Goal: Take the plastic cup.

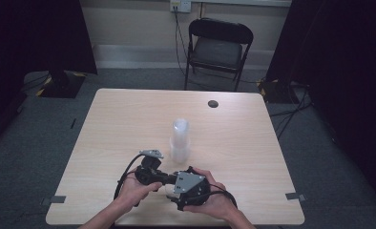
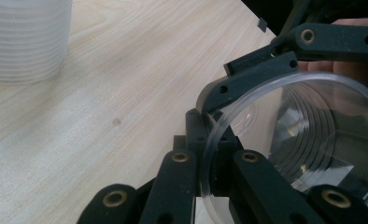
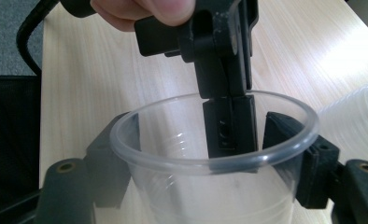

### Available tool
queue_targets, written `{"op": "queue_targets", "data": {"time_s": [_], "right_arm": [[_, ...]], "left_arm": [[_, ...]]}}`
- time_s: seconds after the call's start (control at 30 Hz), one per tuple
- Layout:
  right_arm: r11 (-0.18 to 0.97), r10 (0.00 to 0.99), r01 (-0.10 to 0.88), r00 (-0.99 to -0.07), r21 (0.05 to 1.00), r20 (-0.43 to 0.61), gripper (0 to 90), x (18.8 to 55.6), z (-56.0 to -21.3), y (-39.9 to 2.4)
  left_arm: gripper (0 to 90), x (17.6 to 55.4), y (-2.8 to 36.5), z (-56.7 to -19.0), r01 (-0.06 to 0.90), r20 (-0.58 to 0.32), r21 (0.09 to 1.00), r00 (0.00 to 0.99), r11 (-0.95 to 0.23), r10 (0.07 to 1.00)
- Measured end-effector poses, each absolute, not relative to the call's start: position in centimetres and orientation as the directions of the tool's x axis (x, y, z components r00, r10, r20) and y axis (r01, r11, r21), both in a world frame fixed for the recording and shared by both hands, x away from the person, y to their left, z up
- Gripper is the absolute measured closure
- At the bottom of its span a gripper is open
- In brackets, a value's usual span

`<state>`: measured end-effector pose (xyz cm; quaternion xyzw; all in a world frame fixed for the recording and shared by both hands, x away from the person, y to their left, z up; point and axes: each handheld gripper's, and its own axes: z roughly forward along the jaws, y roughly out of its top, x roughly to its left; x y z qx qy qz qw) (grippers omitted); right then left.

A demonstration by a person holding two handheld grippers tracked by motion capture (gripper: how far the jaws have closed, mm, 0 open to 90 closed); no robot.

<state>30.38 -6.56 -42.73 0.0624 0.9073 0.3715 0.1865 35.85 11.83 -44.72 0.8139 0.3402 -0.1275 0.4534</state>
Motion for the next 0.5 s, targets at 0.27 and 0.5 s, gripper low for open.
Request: {"op": "queue_targets", "data": {"time_s": [0.27, 0.5], "right_arm": [[0.680, 0.291, 0.022, -0.926, 0.733, -0.242, 30.5, 30.93, -42.68, -6.91], [0.665, 0.317, 0.058, -0.925, 0.745, -0.211, 30.6, 31.36, -42.71, -7.17]], "left_arm": [[81.0, 35.96, 11.95, -44.86, 0.676, -0.509, 0.655, 0.725, -0.338, 0.464], [83.2, 35.93, 12.18, -44.77, 0.680, -0.522, 0.661, 0.720, -0.317, 0.457]]}}
